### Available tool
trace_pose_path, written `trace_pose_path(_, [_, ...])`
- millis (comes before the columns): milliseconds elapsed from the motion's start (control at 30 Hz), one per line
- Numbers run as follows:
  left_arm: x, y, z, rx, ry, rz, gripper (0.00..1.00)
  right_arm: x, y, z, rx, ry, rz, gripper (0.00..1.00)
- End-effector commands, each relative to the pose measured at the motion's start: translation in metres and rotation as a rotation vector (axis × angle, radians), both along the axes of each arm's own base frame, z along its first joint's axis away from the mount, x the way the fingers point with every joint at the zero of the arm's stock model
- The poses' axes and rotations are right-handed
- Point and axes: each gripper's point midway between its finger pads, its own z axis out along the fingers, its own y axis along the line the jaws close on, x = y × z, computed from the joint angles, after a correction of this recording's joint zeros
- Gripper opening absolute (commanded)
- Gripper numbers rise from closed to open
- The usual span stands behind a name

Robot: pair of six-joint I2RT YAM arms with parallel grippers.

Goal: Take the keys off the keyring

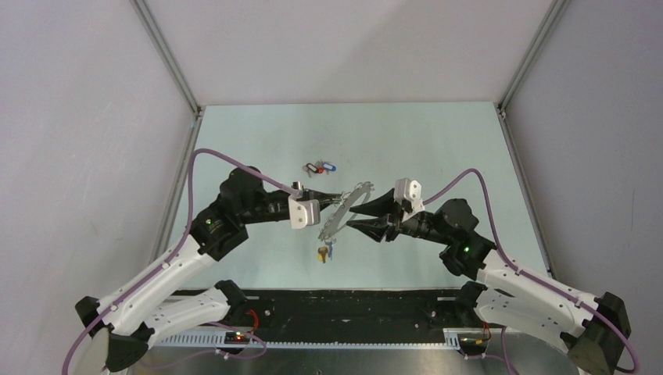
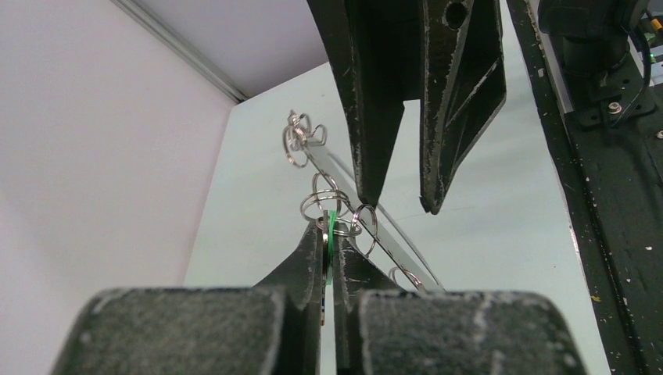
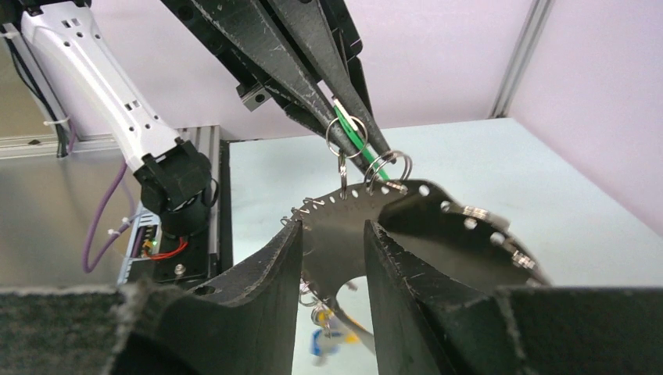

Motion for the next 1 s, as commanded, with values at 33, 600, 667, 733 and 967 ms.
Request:
trace_pose_path(33, [-0.001, -0.004, 0.018, -0.047, -0.048, -0.021, 0.00, 0.008, -0.001, 0.022, 0.066, -0.105, -0.047, 0.38])
trace_pose_path(600, [0.003, -0.007, 0.010, -0.028, -0.026, -0.017, 0.00, 0.008, 0.009, 0.030, 0.095, -0.125, -0.014, 0.29])
trace_pose_path(667, [0.004, -0.008, 0.010, -0.026, -0.023, -0.015, 0.00, 0.007, 0.009, 0.032, 0.098, -0.128, -0.009, 0.28])
trace_pose_path(733, [0.005, -0.008, 0.009, -0.023, -0.020, -0.011, 0.00, 0.007, 0.010, 0.033, 0.101, -0.127, -0.003, 0.28])
trace_pose_path(967, [0.007, -0.006, 0.013, -0.030, -0.019, 0.008, 0.00, 0.008, 0.019, 0.030, 0.091, -0.105, 0.019, 0.24])
